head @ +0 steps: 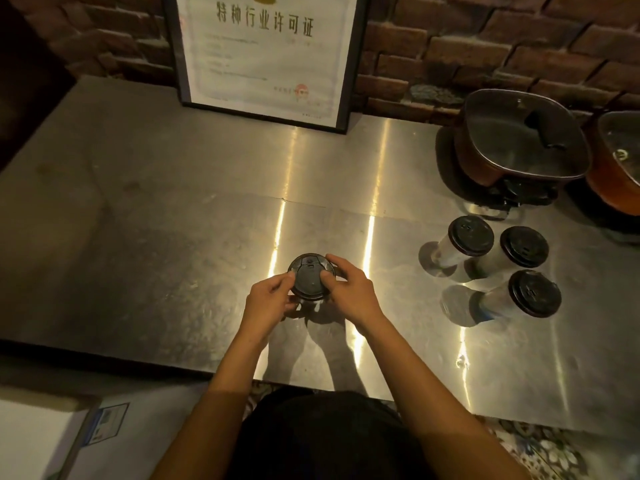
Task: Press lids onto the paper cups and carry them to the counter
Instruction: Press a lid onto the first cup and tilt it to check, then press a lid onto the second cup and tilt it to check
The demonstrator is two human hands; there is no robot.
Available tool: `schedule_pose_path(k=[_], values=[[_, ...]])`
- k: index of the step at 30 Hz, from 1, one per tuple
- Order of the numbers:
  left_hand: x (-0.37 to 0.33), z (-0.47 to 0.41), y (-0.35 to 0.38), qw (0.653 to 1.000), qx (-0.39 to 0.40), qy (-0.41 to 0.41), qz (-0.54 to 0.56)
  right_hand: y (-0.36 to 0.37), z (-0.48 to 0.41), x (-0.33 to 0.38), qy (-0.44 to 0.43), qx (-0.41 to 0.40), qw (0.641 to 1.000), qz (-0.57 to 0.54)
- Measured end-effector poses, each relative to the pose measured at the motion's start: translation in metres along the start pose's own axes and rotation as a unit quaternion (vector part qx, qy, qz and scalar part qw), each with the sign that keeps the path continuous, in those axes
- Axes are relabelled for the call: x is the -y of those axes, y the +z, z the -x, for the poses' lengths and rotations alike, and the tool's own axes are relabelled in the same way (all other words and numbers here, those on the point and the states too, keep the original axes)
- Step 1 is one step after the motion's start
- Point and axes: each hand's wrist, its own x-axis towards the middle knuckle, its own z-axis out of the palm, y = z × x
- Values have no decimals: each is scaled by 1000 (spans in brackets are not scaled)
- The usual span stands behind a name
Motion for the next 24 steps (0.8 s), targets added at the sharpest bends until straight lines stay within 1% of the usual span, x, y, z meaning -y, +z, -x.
schedule_pose_path(k=[4, 8, 12, 14, 16, 18, 20, 22, 24], values=[[1, -4, -5, 1000, 3, 6, -21, 4, 2, 0, 13, -5, 1000, -13], [4, -9, -9, 997, -28, 43, -54, 4, 1, -4, 19, -1, 1000, -24], [-6, -10, -13, 993, -61, 49, -83, 1, 3, -9, 35, 5, 998, -43], [-18, -6, -12, 986, -84, 72, -121, -9, 5, -12, 43, 4, 997, -57], [-32, -2, -7, 979, -100, 114, -135, -25, 9, -14, 30, -4, 998, -64], [-52, 8, 11, 973, -109, 161, -123, -51, 13, -18, 6, -31, 998, -60], [-72, 22, 43, 967, -100, 209, -102, -85, 17, -23, -23, -70, 996, -59], [-85, 34, 84, 967, -71, 229, -84, -122, 21, -30, -57, -121, 989, -60], [-89, 47, 133, 969, -16, 235, -79, -166, 24, -42, -89, -180, 977, -78]])
